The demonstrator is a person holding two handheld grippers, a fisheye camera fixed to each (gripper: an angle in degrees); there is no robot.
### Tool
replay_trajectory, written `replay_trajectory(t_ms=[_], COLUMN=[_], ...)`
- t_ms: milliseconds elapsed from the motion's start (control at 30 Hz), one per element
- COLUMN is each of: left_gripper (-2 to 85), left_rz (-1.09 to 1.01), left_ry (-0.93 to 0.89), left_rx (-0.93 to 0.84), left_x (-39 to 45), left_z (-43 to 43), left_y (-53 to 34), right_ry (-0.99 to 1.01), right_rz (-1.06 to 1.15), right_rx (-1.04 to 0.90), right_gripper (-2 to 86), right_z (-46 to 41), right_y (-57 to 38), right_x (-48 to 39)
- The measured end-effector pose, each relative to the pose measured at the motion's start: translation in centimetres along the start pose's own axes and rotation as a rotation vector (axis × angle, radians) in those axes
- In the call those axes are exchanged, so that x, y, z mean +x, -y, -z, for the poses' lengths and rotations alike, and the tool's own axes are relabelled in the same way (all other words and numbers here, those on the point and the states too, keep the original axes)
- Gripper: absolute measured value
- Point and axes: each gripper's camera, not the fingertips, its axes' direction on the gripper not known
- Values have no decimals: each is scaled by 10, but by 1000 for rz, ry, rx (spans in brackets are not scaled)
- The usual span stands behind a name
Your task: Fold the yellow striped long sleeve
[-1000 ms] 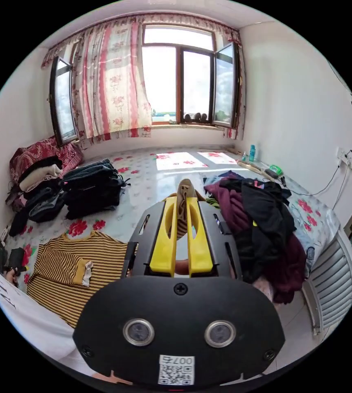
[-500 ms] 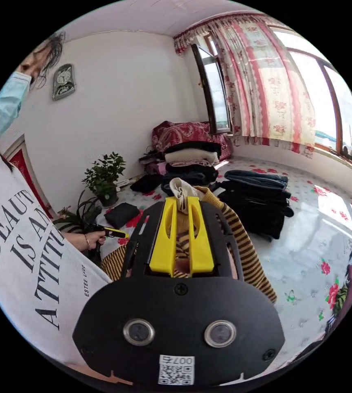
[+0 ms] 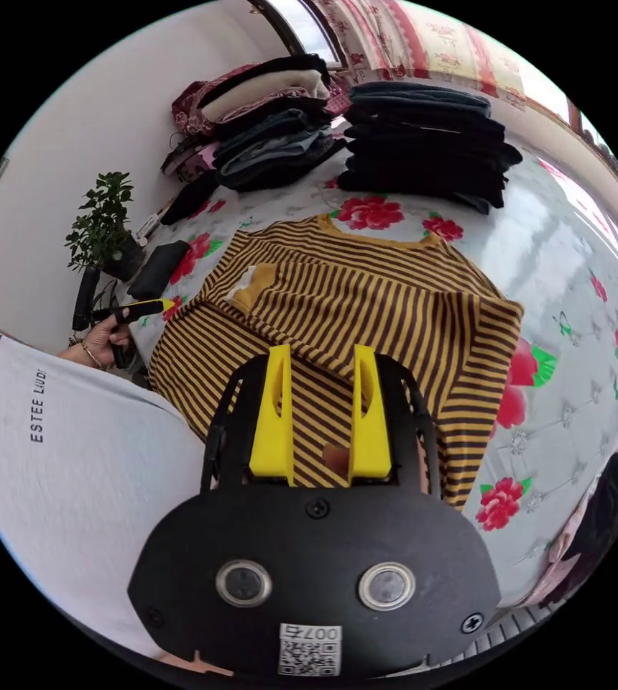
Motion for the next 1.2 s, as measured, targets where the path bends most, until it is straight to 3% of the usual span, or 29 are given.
replay_trajectory(t_ms=[267,500,633,800,900,1033,1133,1200], left_gripper=[109,134,139,36,-4,-7,-4,5], left_rz=[14,74,31,-10,-172,-187,-123,-79], left_ry=[95,38,74,86,72,-286,-256,-213], left_rx=[-167,-252,-391,-475,-527,-251,-84,-56], left_x=[-38,-40,-29,-16,-4,-15,-25,-32], left_z=[35,25,-17,-46,-35,41,63,54], left_y=[-68,-108,-108,-81,-66,-25,8,21], right_ry=[-138,-152,-114,49,-5,171,270,259], right_rz=[-383,-460,-464,-525,-536,-472,-479,-472], right_rx=[-3,-107,-255,-328,-345,-72,220,261], right_gripper=[112,114,108,62,18,2,1,3], right_z=[40,43,29,-8,-5,59,101,102], right_y=[-123,-189,-211,-212,-201,-184,-165,-149], right_x=[71,75,71,79,83,95,110,114])
